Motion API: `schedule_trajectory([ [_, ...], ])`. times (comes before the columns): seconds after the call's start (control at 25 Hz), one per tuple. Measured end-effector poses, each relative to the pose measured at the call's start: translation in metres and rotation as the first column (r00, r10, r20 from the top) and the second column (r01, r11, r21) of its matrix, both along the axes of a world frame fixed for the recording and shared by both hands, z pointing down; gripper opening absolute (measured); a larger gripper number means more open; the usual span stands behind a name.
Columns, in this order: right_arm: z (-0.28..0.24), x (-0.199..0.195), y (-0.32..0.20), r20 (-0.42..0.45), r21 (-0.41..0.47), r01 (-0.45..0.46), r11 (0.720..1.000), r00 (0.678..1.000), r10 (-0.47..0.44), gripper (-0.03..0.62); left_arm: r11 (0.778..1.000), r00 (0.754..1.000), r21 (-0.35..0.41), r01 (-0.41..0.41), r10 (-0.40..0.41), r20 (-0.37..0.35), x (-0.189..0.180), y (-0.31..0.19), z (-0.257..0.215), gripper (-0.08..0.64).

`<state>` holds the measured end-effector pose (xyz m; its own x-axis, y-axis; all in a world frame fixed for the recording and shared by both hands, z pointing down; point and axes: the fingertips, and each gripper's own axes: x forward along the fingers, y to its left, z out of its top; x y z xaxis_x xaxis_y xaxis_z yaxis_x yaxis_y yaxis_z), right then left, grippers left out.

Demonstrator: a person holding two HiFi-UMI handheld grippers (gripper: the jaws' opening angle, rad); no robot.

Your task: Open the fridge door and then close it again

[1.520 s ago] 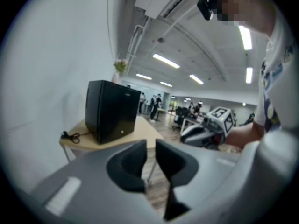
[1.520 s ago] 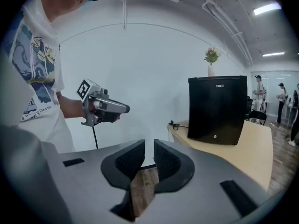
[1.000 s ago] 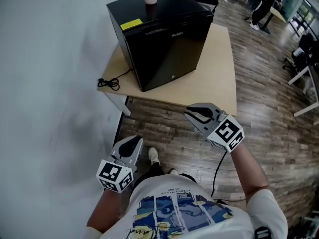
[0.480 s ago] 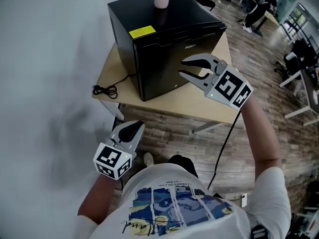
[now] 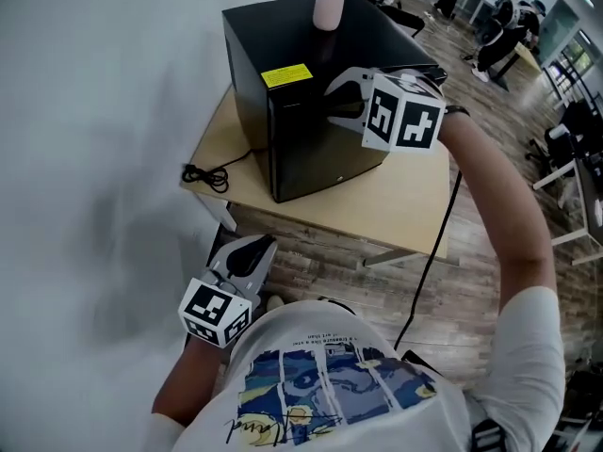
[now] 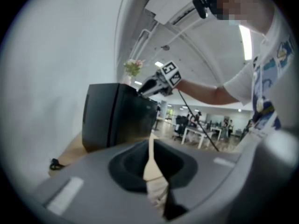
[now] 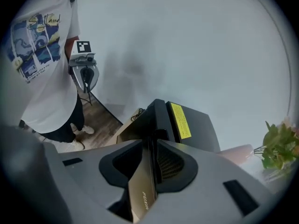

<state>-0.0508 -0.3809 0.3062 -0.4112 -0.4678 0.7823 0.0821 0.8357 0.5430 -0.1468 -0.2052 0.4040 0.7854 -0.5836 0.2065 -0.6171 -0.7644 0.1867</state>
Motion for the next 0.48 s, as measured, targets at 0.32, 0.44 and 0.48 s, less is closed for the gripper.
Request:
schedule_trajectory([
  [0.32,0.016,-0.006,-0.007,-0.142,-0.027,0.037,0.999,0.989,-0.041,0.064,0.999,0.999,-0.003,0.035,-0.035,-0.002,-0.001,-0.005,0.002,0.034],
  [0.44,0.016,-0.007,-0.008,-0.169,-0.036,0.032,0.999,0.985,-0.037,0.058,0.999,0.999,-0.003,0.038,-0.038,-0.002,-0.002,-0.008,0.002,0.034],
  [0.48,0.016,-0.007,-0.007,-0.172,-0.039,0.029,0.999,0.984,-0.036,0.057,0.999,0.999,-0.004,0.037,-0.037,-0.002,-0.002,-0.009,0.002,0.034],
])
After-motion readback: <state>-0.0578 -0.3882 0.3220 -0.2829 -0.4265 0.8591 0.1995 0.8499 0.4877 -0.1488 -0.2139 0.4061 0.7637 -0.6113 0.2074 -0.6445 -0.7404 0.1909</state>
